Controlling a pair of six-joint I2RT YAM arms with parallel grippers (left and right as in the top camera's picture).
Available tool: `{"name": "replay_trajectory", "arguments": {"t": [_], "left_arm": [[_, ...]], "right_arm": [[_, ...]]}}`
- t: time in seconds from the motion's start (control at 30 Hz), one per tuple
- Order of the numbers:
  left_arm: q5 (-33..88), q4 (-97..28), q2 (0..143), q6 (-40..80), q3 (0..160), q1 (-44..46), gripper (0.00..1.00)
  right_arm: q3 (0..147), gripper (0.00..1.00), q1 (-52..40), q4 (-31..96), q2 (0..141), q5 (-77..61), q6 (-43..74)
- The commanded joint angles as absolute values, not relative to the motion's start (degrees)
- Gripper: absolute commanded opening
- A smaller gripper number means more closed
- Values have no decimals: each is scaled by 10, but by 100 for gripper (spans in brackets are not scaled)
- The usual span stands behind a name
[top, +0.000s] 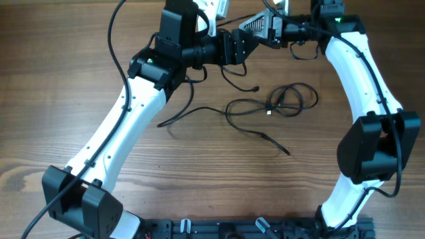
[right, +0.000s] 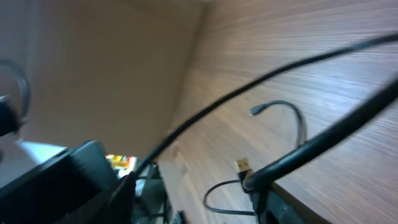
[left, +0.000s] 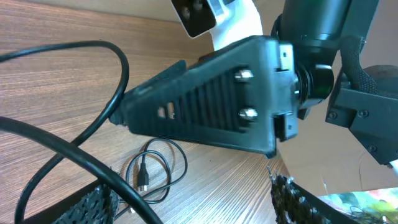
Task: Untangle cables
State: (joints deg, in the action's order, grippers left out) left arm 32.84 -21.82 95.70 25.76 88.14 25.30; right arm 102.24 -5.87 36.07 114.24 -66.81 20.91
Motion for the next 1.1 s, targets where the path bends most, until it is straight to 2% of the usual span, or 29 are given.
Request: {"name": "replay_trajectory", "arguments": {"t": [0.0, 0.3, 0.5, 0.77, 0.8, 1.0, 1.07], "left_arm": [[331, -216, 962, 253, 881, 255, 79], [333, -214, 962, 253, 881, 255, 79], [340, -213, 962, 253, 881, 255, 78], [340, -213, 962, 253, 881, 254, 77], [340, -214, 962, 253, 881, 248, 78], [339, -236, 962, 241, 881, 202, 77], [337, -257, 962, 232, 881, 186, 78]], "right_arm": [[1026, 66, -63, 350, 1148, -747, 192], [1026, 66, -102, 370, 1149, -709, 163], [1026, 38, -110, 365, 1149, -653, 200], [1026, 22, -108, 343, 1149, -653, 241], [1026, 18, -105, 340, 1149, -648, 242], [1026, 4, -101, 366, 1149, -542, 270], [1026, 4, -101, 377, 1149, -515, 270]]}}
